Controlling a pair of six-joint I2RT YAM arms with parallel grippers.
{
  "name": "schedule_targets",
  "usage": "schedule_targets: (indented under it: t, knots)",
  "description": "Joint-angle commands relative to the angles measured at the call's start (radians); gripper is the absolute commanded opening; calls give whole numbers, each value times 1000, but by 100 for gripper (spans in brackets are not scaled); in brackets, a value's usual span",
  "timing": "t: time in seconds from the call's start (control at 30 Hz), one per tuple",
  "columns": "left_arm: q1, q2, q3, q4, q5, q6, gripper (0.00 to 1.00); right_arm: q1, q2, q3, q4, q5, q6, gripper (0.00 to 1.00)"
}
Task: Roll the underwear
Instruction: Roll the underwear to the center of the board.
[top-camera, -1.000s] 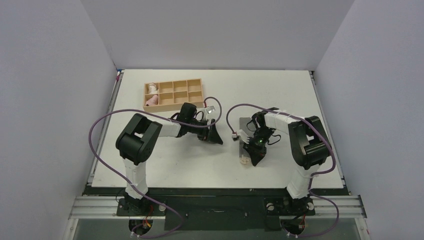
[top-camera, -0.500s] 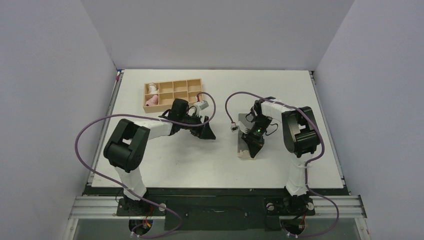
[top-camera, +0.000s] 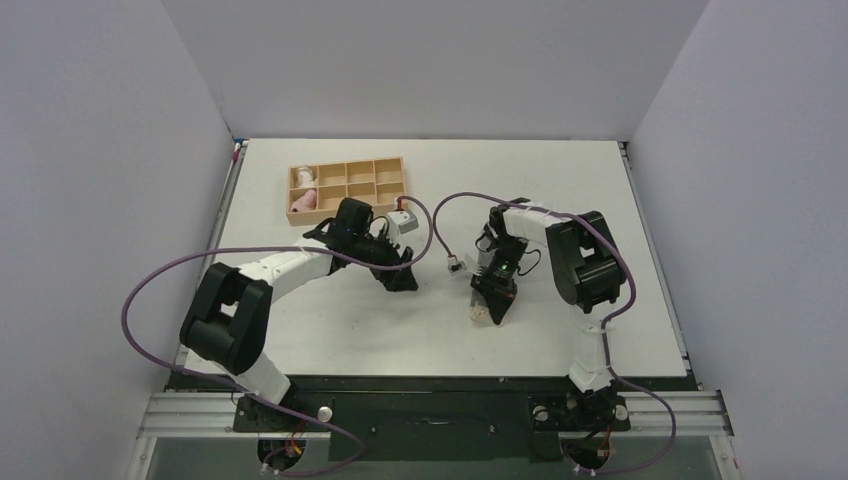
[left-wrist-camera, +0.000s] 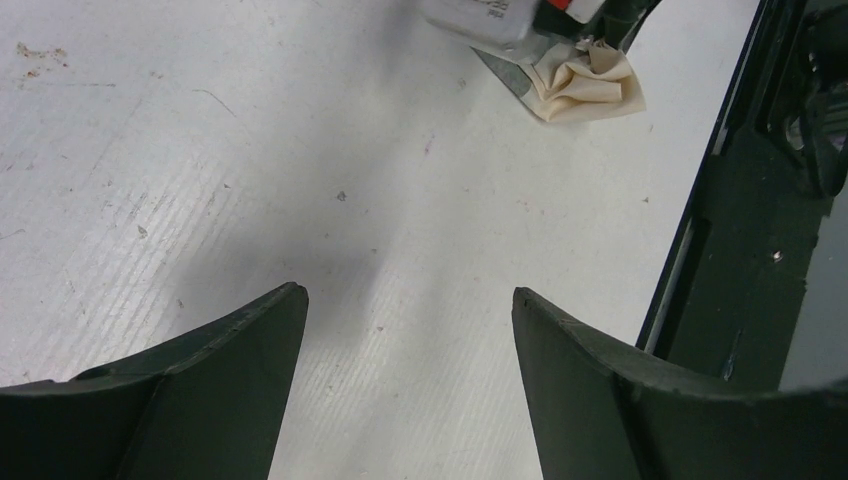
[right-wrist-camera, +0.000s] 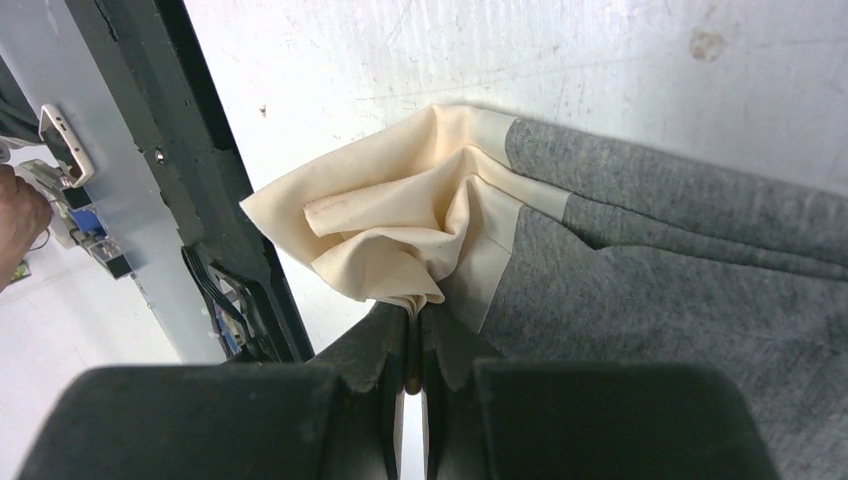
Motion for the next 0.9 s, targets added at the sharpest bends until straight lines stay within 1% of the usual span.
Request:
schedule_targets:
  t: [0.0, 0.07, 0.17, 0.3, 0.33, 0.37, 0.4, 0.53, 0.67, 0.73, 0.87]
  knots:
    - [-85, -109, -26, -61, -88, 150, 72, 11, 47, 38, -31, -30, 0, 0]
    - [-149, -135, -42, -52, -148, 186, 73, 7, 71, 47, -39, -32, 0, 0]
    - [-255, -127, -8, -80, -203, 237, 73, 0, 105, 79, -67, -40, -9, 0]
    - [-383, -95, 56, -101, -313, 299, 73, -12, 168, 126, -106, -51, 0, 0]
    - [-430, -84, 66, -105, -331, 310, 73, -13, 174, 131, -110, -51, 1, 0]
    - [-452, -77, 84, -106, -365, 330, 73, -13, 184, 140, -113, -51, 4, 0]
    - [-497, -63, 91, -102, -384, 339, 72, -13, 190, 145, -113, -50, 8, 0]
    - [-616, -17, 115, -59, -489, 396, 72, -14, 223, 165, -115, -41, 30, 0]
    - [-701, 43, 141, -25, -573, 468, 72, -14, 240, 178, -115, -38, 40, 0]
    - [-727, 77, 157, -18, -617, 500, 70, -16, 241, 180, -116, -39, 42, 0]
    - [-755, 135, 191, -20, -651, 543, 67, -14, 245, 182, -116, -39, 45, 0]
